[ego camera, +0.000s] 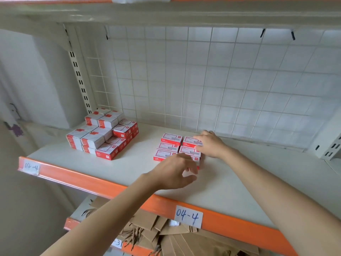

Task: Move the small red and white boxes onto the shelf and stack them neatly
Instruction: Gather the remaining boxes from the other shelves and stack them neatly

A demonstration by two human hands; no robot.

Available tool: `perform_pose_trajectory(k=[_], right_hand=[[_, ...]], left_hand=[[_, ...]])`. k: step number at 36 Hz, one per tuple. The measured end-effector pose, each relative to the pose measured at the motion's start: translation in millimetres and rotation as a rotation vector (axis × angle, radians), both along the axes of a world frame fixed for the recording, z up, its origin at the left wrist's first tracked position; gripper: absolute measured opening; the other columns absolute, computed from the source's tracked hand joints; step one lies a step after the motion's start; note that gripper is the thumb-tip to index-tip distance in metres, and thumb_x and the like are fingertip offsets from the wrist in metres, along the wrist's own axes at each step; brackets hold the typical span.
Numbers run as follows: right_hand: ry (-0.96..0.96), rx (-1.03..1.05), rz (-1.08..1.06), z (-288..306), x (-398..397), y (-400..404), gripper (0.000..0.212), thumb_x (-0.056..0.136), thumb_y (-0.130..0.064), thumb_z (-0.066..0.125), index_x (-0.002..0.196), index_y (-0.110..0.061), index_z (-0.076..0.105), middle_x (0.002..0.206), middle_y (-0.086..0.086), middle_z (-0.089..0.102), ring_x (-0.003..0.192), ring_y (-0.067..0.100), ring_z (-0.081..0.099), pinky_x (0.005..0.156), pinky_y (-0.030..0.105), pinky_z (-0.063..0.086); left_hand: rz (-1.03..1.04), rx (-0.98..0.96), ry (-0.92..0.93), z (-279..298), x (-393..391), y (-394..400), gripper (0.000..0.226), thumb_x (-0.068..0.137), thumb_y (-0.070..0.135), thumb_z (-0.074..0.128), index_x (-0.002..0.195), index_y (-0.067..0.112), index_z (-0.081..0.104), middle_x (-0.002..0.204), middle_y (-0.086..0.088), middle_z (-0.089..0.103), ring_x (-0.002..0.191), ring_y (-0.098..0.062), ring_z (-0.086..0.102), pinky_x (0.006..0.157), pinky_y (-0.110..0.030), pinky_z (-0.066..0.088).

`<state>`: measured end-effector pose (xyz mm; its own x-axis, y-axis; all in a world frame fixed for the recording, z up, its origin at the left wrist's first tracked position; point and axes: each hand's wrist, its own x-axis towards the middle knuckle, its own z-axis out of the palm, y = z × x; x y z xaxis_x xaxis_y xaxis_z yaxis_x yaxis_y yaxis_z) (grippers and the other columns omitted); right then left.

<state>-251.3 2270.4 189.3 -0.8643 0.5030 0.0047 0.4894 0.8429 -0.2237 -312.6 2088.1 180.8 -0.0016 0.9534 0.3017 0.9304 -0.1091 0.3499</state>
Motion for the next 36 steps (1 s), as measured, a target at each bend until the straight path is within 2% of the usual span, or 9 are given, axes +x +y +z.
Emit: perform_pose_trajectory(k=[4,7,12,18,21,29,33,36], right_hand=[[-0.038,-0.041,-0.008,1,3,-1,0.050,0.091,-0.031,0.052,0.140,-0.024,0.042,0.133,0.008,0.040,0.129,0.029,0.031,0.108,0.040,0.031],[0.008,-0.038,-0.031,8,14,0,0.060,0.091,-0.033,0.055,0.145,-0.019,0.032,0.144,0.007,0.034,0.135,0.027,0.027,0.111,0.038,0.027],[0.019,0.017,-0.027,18,54,-3,0.050,0.092,-0.027,0.053,0.138,-0.009,0.041,0.138,0.008,0.040,0.129,0.024,0.038,0.104,0.032,0.033],[-0.078,0.156,-0.003,24,134,6,0.042,0.093,-0.025,0.050,0.132,-0.015,0.043,0.137,0.002,0.042,0.126,0.021,0.040,0.101,0.034,0.034],[-0.090,0.194,-0.035,23,188,16,0.042,0.093,-0.025,0.050,0.134,-0.016,0.043,0.139,0.001,0.041,0.128,0.019,0.038,0.102,0.034,0.033],[-0.067,0.188,-0.231,13,360,39,0.042,0.090,-0.021,0.051,0.131,-0.015,0.047,0.132,0.002,0.047,0.125,0.020,0.042,0.100,0.038,0.037],[-0.101,0.210,-0.347,14,447,48,0.043,0.089,-0.023,0.052,0.131,-0.017,0.048,0.133,0.000,0.045,0.126,0.018,0.038,0.101,0.034,0.035],[-0.147,0.233,-0.428,19,504,54,0.044,0.090,-0.027,0.051,0.133,-0.018,0.046,0.134,-0.001,0.042,0.127,0.017,0.035,0.099,0.034,0.035]], left_hand=[[-0.046,-0.009,-0.004,-4,0,5,0.013,0.085,0.022,0.065,0.092,0.013,0.072,0.092,0.000,0.067,0.082,-0.013,0.058,0.073,-0.025,0.046],[-0.066,-0.019,-0.009,-5,5,9,0.014,0.085,0.022,0.065,0.093,0.013,0.072,0.092,0.001,0.067,0.082,-0.011,0.057,0.073,-0.022,0.044],[-0.080,-0.083,0.043,-1,21,24,0.016,0.087,0.027,0.064,0.096,0.016,0.070,0.096,0.000,0.066,0.086,-0.014,0.058,0.076,-0.026,0.046],[-0.150,-0.131,0.181,9,64,56,0.022,0.089,0.033,0.058,0.103,0.020,0.068,0.103,0.003,0.064,0.097,-0.013,0.055,0.079,-0.027,0.045],[-0.197,-0.131,0.229,14,102,78,0.023,0.090,0.037,0.056,0.104,0.022,0.066,0.103,0.005,0.062,0.098,-0.013,0.054,0.081,-0.031,0.046],[-0.373,-0.046,0.211,22,248,143,0.025,0.090,0.038,0.056,0.107,0.023,0.066,0.104,0.004,0.062,0.098,-0.012,0.054,0.077,-0.022,0.040],[-0.440,0.000,0.174,17,323,167,0.023,0.089,0.038,0.056,0.104,0.023,0.067,0.100,0.005,0.062,0.099,-0.013,0.052,0.080,-0.027,0.044],[-0.472,-0.005,0.170,14,373,182,0.025,0.089,0.038,0.056,0.106,0.023,0.067,0.106,0.005,0.063,0.103,-0.013,0.051,0.085,-0.029,0.045]])
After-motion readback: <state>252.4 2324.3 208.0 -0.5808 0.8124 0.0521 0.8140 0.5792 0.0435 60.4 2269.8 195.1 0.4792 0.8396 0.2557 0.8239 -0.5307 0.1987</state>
